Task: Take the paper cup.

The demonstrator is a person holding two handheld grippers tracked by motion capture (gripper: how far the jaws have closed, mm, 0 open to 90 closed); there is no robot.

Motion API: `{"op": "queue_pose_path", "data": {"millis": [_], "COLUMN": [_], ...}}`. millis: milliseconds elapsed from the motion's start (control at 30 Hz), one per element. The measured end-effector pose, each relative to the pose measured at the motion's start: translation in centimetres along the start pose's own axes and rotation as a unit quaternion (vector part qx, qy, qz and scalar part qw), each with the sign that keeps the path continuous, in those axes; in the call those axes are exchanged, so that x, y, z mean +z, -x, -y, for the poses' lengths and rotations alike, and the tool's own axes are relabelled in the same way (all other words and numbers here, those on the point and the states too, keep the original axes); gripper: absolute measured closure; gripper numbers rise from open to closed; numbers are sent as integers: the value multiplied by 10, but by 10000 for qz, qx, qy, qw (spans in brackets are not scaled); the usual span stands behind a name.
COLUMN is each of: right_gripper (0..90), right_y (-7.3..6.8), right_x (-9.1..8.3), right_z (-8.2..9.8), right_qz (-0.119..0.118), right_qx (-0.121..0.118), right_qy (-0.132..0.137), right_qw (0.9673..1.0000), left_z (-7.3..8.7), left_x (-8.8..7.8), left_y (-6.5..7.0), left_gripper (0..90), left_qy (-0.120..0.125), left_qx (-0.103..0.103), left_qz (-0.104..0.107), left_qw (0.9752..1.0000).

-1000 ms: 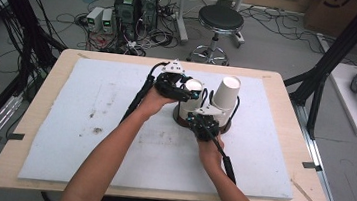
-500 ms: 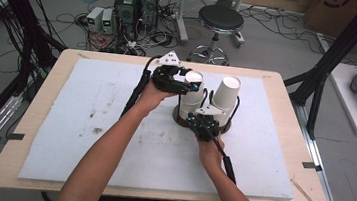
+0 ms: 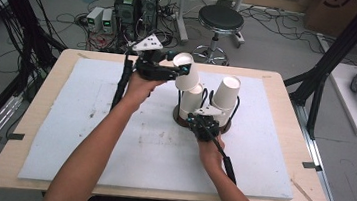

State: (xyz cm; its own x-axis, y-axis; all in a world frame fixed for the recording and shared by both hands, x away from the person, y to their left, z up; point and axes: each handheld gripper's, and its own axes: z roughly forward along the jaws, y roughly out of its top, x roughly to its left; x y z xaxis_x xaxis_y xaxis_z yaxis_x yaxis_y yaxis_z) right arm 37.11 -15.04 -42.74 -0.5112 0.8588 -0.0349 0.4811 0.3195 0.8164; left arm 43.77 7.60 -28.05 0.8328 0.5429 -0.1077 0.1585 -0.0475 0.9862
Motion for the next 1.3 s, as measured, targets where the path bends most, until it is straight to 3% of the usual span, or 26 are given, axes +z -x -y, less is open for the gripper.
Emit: {"op": "queue_pose_path", "data": {"millis": [167, 400, 433, 500, 667, 833, 900, 933, 1000, 1033, 1100, 1300], "right_gripper": [858, 743, 663, 591, 412, 305, 303, 272, 253, 200, 200, 200], "right_y": [-1, -1, -1, -1, 3, 11, 12, 14, 14, 15, 16, 21], "right_x": [-1, -8, -12, -17, -34, -47, -49, -52, -52, -54, -57, -71], "right_z": [0, -3, -4, -4, -5, -5, -5, -5, -5, -6, -6, -8], "right_qz": [-23, -250, -363, -495, -951, -1315, -1375, -1517, -1552, -1677, -1807, -1732], "right_qx": [-23, -228, -349, -477, -848, -868, -862, -950, -966, -1031, -1073, -1286], "right_qy": [-3, 15, -19, -46, 108, 394, 426, 539, 594, 698, 804, 809], "right_qw": [10000, 9994, 9987, 9976, 9918, 9867, 9858, 9824, 9814, 9779, 9743, 9731], "left_z": [-5, 4, 6, 12, 18, 17, 16, 16, 16, 16, 17, 23], "left_x": [-29, -49, -52, -60, -69, -75, -78, -79, -81, -83, -84, -85], "left_y": [1, 4, 5, 6, 9, 12, 14, 16, 17, 19, 20, 25], "left_gripper": [352, 351, 351, 351, 350, 349, 349, 349, 349, 349, 348, 348], "left_qy": [-7, -167, -185, -256, -338, -340, -359, -392, -439, -440, -401, -388], "left_qx": [43, 66, 74, 75, 37, 37, 54, 84, 140, 164, 176, 143], "left_qz": [-72, -170, -198, -246, -265, -260, -252, -243, -228, -225, -195, -175], "left_qw": [10000, 9997, 9996, 9993, 9991, 9991, 9990, 9989, 9987, 9986, 9989, 9990]}}
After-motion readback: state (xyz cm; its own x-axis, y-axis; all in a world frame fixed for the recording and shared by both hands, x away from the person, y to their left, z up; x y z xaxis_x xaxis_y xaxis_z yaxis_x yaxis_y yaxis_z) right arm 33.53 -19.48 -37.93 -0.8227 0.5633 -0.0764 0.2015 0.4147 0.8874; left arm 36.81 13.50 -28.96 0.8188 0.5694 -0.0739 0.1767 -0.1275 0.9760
